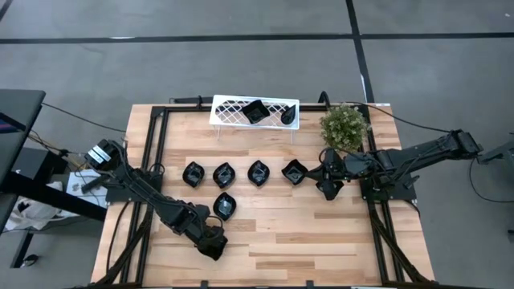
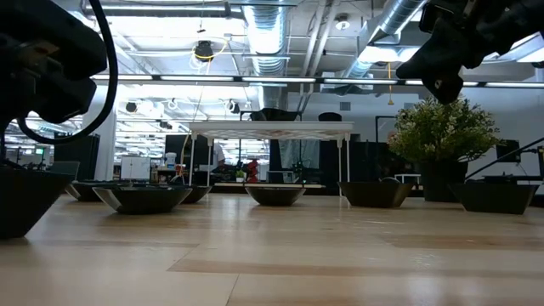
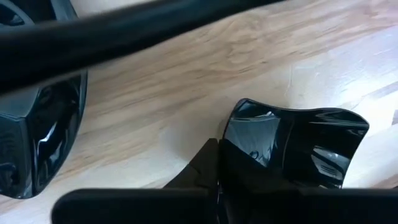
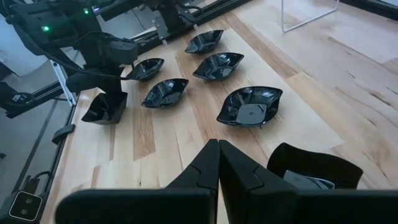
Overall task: Pick & Place Mini shaped plates
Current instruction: Stack the black distorted square plate on top of the black distorted square plate on the shelf
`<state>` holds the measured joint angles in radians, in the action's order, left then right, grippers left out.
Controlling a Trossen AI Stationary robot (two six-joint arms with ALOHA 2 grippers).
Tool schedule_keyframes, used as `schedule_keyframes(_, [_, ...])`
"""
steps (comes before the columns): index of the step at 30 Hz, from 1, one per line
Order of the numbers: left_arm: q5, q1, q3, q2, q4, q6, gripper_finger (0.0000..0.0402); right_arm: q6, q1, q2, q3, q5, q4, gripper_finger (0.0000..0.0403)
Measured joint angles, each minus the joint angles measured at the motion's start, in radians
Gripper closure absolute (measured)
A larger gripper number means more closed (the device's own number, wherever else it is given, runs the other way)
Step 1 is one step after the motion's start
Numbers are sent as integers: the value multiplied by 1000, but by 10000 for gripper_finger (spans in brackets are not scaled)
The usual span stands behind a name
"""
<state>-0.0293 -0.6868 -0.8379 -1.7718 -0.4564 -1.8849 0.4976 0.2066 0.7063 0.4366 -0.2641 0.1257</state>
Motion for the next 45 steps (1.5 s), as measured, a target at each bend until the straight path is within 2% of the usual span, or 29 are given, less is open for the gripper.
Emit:
schedule_keyframes(6, [0, 0, 0, 69, 0, 72, 396, 0, 0, 0, 0, 0, 0, 401])
schedule_keyframes(14, [-24, 34, 0, 327, 1, 283, 397, 0, 0, 0, 0, 0, 0, 401])
schedule_keyframes(19, [-154, 160, 0, 478, 2, 426, 398, 0, 0, 0, 0, 0, 0, 401])
schedule_keyframes(23, [-181, 333, -26, 544, 2, 622, 398, 0, 0, 0, 0, 0, 0, 401])
schedule_keyframes(30, [-100, 641, -153, 542, 1, 1000, 398, 0, 0, 0, 0, 0, 0, 401])
schedule_keyframes(37, [18, 904, -285, 491, 1, 1268, 399, 0, 0, 0, 0, 0, 0, 401])
schedule_keyframes(45, [156, 1127, -497, 303, -28, 1496, 399, 0, 0, 0, 0, 0, 1, 401])
